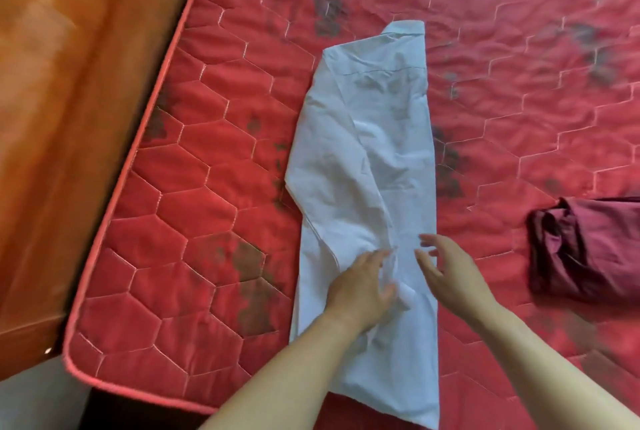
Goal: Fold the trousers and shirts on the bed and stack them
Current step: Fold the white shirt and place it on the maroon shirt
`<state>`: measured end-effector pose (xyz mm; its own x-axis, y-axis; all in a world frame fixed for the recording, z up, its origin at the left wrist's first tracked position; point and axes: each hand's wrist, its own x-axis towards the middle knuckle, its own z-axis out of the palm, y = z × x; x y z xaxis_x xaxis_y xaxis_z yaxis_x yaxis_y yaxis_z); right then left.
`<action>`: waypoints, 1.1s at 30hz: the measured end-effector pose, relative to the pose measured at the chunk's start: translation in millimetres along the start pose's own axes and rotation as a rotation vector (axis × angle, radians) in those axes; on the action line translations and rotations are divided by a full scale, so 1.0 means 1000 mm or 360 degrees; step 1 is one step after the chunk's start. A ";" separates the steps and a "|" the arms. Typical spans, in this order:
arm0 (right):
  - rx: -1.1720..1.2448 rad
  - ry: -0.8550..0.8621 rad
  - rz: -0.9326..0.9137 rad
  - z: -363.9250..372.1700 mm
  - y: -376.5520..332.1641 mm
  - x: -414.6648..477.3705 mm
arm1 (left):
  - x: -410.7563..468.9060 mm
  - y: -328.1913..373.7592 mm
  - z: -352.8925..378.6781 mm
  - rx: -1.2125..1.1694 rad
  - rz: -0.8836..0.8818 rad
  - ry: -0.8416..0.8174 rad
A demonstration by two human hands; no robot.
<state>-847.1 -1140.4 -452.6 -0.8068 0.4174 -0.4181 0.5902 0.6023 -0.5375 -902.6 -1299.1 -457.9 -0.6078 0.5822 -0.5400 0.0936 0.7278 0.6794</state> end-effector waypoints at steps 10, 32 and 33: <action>0.0121 -0.0068 0.0174 0.060 -0.021 0.037 | 0.052 -0.064 -0.092 0.0230 -0.0132 0.0745; 0.0357 0.0514 0.0517 0.087 -0.005 -0.080 | 0.089 -0.084 -0.074 0.1204 0.0345 -0.0085; 0.0336 0.0525 0.0517 0.088 -0.004 -0.083 | 0.087 -0.084 -0.072 0.1216 0.0366 -0.0072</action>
<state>-780.1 -1237.3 -480.0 -0.5264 0.7736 -0.3528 0.7770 0.2692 -0.5690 -1020.3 -1335.4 -526.3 -0.4764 0.7502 -0.4586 0.7372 0.6251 0.2567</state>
